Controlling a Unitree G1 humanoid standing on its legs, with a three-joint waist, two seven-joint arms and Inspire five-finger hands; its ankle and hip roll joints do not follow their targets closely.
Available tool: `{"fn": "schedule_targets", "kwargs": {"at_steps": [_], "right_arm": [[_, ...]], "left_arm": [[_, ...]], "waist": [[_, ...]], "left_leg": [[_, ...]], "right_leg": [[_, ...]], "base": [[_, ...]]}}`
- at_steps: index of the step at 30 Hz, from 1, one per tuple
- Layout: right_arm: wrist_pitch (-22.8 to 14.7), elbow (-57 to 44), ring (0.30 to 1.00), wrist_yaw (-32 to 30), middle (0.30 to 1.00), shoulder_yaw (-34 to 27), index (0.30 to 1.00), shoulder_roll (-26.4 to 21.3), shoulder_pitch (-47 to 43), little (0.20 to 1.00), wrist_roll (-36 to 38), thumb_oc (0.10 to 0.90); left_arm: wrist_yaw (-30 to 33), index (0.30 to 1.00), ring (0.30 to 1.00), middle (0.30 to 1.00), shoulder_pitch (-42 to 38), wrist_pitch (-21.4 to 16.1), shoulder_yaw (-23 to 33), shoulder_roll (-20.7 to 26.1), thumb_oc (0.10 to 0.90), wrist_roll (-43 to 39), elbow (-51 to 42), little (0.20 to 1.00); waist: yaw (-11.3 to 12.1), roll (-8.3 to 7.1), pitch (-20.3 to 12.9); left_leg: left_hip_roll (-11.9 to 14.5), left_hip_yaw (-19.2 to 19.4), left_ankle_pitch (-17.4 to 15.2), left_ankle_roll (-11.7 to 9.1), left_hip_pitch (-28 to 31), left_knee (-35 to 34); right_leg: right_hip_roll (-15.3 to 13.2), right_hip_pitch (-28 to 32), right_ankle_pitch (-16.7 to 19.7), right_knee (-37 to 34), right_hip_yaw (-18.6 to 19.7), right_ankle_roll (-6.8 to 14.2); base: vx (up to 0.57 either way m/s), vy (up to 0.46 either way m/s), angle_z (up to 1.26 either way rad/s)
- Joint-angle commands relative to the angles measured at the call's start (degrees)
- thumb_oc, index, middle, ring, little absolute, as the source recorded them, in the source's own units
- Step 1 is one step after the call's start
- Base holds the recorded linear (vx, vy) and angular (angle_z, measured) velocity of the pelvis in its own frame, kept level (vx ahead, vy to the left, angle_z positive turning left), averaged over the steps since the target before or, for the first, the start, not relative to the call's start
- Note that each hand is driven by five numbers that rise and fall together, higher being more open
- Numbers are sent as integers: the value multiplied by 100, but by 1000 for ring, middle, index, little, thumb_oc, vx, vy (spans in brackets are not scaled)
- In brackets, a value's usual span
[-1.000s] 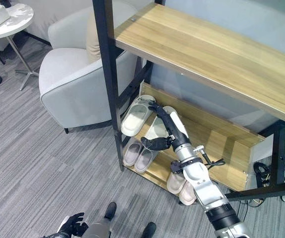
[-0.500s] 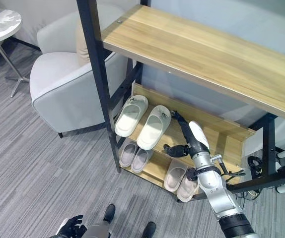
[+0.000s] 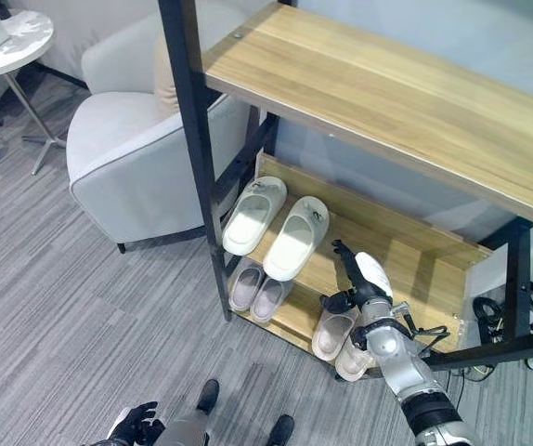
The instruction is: Arrange the slippers neatly on the shoe rack.
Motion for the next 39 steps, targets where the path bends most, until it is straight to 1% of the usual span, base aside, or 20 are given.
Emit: {"fn": "schedule_targets", "kwargs": {"at_steps": [1, 11, 15, 20, 25, 27, 28, 29, 30, 31, 32, 34, 35, 36, 39], "right_arm": [[-308, -150, 900, -477, 900, -53, 900, -164, -1000, 900, 189, 800], [-271, 124, 900, -428, 900, 448, 900, 54, -1787, 900, 260, 800], [-257, 255, 900, -413, 900, 636, 900, 57, -2073, 900, 183, 800], [-262, 223, 900, -379, 900, 666, 900, 10, -2072, 900, 195, 800], [-339, -521, 900, -154, 900, 478, 900, -135, -1546, 900, 179, 800], [-368, -1023, 900, 3, 900, 340, 900, -246, -1227, 900, 140, 800], [-364, -1031, 900, 6, 900, 335, 900, -248, -1219, 900, 139, 800], [-429, -1467, 900, 133, 900, 188, 900, -365, -865, 900, 114, 800], [-415, -1505, 900, 147, 900, 167, 900, -371, -828, 900, 114, 800], [-518, -1993, 900, 339, 900, -52, 900, -455, -415, 900, 229, 800], [-583, -2281, 900, 456, 900, -167, 900, -495, -179, 900, 337, 800], [-680, -2735, 900, 710, 900, -402, 900, -592, 317, 900, 542, 800], [-676, -2746, 900, 715, 900, -412, 900, -593, 330, 900, 544, 800], [-800, -3034, 900, 959, 900, -543, 900, -666, 752, 900, 762, 800], [-898, -3325, 900, 1259, 900, -649, 900, -642, 1328, 900, 887, 800]], "left_arm": [[-11, 900, 900, 900, -103, -113, -501, -446, 800, 125, 396, 900], [35, 900, 900, 900, -156, -129, -636, -457, 800, 48, 383, 900], [69, 900, 900, 900, -178, -136, -640, -452, 800, 24, 379, 900], [79, 900, 900, 900, -193, -126, -620, -444, 800, 5, 365, 900], [58, 900, 900, 900, -165, -74, -444, -430, 800, 40, 427, 900], [43, 900, 900, 900, -146, -59, -337, -424, 800, 39, 452, 900], [43, 900, 900, 900, -144, -59, -341, -424, 800, 39, 452, 900], [24, 900, 900, 900, -141, -40, -224, -421, 800, 39, 482, 900], [23, 900, 900, 900, -133, -40, -233, -421, 800, 40, 481, 900], [0, 900, 900, 900, -129, -35, -129, -420, 800, 49, 475, 900], [-8, 900, 900, 900, -124, -28, -92, -425, 800, 58, 477, 900], [-60, 900, 900, 900, -97, -25, -31, -431, 800, 79, 504, 900], [-60, 900, 900, 900, -95, -25, -37, -431, 800, 79, 503, 900], [-127, 900, 900, 900, -82, -43, 22, -445, 800, 96, 514, 900], [-214, 900, 900, 900, -75, -54, 96, -490, 800, 101, 574, 900]], "waist": [[184, 7, -2], [375, -57, 40], [429, -83, 59], [429, -105, 46], [279, -103, -72], [192, -93, -121], [196, -93, -122], [89, -85, -164], [98, -83, -169], [-18, -62, -217], [-87, -50, -243], [-164, -30, -302], [-157, -29, -304], [-277, 2, -339], [-432, 66, -400]], "left_leg": [[27, 355, -419, -61, 211, -159], [2, 285, -410, -54, 152, -159], [5, 255, -404, -55, 145, -159], [1, 243, -409, -56, 160, -159], [31, 311, -454, -68, 268, -159], [53, 349, -468, -78, 324, -159], [54, 350, -469, -78, 325, -159], [71, 400, -478, -83, 375, -159], [72, 401, -480, -83, 379, -159], [102, 451, -481, -95, 427, -159], [115, 484, -484, -100, 457, -159], [135, 529, -488, -108, 506, -159], [135, 531, -489, -108, 507, -159], [156, 595, -485, -115, 547, -159], [198, 719, -480, -124, 634, -159]], "right_leg": [[-268, 78, -403, 146, 117, 459], [-293, 53, -424, 204, 42, 451], [-296, 43, -432, 228, 27, 447], [-289, 65, -447, 236, 8, 435], [-283, 141, -463, 231, 22, 430], [-280, 177, -469, 229, 60, 429], [-280, 178, -469, 228, 61, 429], [-272, 206, -473, 225, 87, 428], [-271, 210, -473, 223, 87, 428], [-260, 235, -477, 217, 118, 427], [-254, 245, -475, 213, 145, 429], [-230, 280, -480, 191, 202, 421], [-229, 281, -479, 190, 204, 421], [-210, 291, -475, 178, 265, 419], [-173, 316, -469, 151, 383, 410]], "base": [[3, 15, 4], [9, 6, 5], [2, -1, -1], [0, 0, 0], [0, 0, 0], [0, 0, 0], [0, 0, 0], [0, 0, 0], [0, 0, 0], [-4, -24, -4], [-3, -27, -5], [-4, -26, -11], [-11, -37, -18], [-17, -35, -14], [-16, -33, -18]]}}
